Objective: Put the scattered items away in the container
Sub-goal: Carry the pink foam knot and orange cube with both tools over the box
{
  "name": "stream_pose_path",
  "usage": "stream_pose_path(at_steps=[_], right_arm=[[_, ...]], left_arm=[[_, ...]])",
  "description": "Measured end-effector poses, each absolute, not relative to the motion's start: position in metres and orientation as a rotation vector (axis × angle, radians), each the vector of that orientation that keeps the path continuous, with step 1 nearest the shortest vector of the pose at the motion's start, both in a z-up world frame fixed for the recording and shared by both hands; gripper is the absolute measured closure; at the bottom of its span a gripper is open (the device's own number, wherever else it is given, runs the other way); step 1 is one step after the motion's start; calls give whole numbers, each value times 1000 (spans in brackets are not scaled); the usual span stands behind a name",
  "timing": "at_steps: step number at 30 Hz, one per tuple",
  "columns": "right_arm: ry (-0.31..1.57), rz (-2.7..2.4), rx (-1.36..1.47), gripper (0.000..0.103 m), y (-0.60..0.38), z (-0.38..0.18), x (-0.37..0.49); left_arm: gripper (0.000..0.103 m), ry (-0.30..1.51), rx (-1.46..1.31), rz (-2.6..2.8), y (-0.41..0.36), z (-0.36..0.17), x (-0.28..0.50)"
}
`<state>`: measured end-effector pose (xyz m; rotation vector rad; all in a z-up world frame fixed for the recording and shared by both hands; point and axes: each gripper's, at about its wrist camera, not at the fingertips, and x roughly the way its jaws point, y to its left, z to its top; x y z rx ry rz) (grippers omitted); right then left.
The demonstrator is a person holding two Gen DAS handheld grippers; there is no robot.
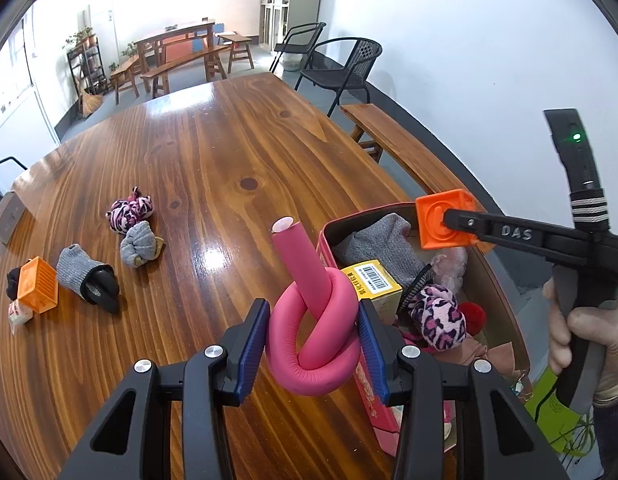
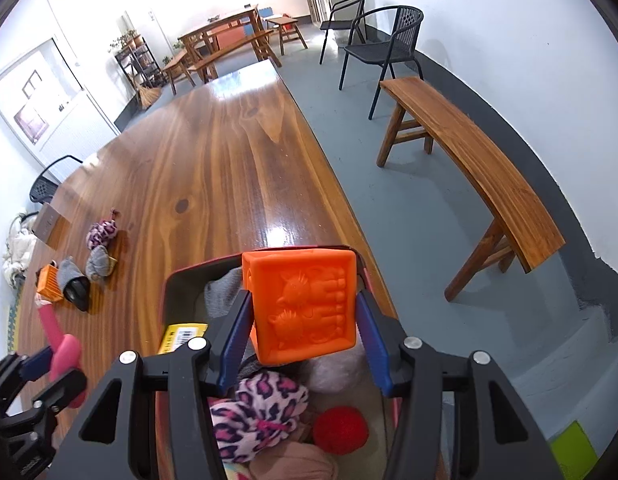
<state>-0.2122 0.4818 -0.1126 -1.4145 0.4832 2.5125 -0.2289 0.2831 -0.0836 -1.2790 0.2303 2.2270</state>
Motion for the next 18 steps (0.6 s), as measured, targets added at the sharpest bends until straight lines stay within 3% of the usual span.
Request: stream_pose_path(at_steps=[8,18], right_arm=[[502,2516,-1501,43,489,-129,-214],[604,2524,-1407,41,516,-108,-189]], left_arm=[[57,253,-1282,2215,300,-82,-223],[57,290,-1244,2145,333,-81,-208]])
